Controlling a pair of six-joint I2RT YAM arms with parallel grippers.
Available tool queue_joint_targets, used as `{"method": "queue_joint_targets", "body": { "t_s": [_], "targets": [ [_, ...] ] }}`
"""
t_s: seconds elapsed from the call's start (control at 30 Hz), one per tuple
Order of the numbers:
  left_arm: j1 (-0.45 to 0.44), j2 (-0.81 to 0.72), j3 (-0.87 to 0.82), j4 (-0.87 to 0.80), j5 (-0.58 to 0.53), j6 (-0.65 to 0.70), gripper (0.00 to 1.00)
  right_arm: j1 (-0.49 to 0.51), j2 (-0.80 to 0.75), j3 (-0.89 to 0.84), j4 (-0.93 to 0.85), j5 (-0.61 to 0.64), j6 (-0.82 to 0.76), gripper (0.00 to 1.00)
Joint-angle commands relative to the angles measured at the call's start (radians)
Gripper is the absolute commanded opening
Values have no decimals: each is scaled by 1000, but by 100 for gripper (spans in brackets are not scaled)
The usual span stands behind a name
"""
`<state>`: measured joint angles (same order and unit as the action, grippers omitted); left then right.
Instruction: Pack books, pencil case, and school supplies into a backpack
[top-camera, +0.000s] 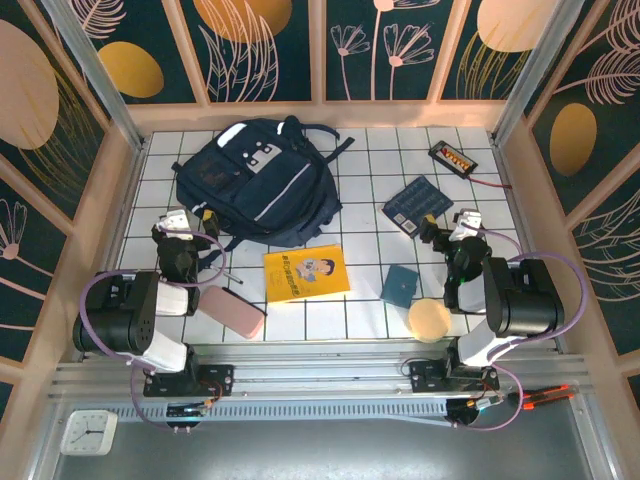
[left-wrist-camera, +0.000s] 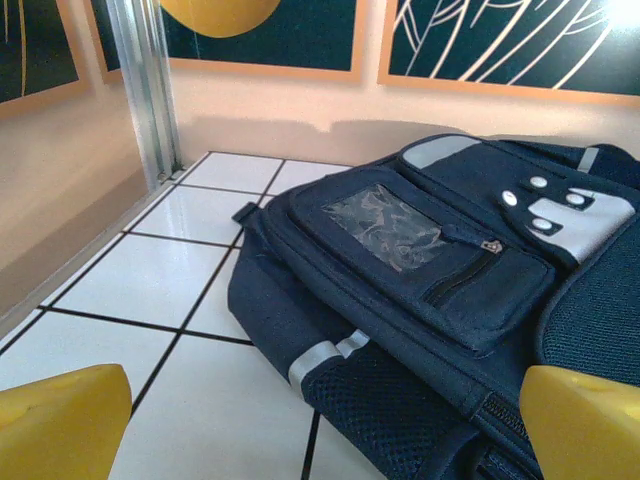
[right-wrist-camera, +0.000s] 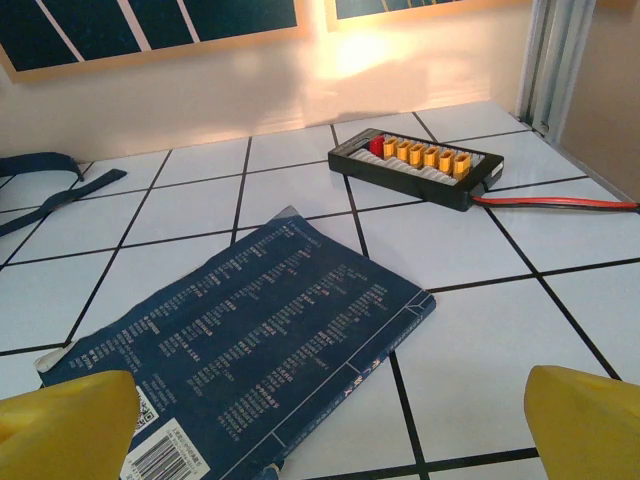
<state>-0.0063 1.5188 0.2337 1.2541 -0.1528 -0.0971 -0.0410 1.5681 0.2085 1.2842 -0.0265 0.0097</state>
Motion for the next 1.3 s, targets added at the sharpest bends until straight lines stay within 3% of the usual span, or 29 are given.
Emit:
{"method": "queue_joint_targets", "body": {
  "t_s": [0.0, 1.27],
  "targets": [
    [6, 6, -10, 56, 24, 11, 99, 7, -2, 14, 43, 0, 4, 99],
    [6, 6, -9, 52, 10, 5, 99, 0, -3, 14, 40, -12, 7, 99]
  ]
}}
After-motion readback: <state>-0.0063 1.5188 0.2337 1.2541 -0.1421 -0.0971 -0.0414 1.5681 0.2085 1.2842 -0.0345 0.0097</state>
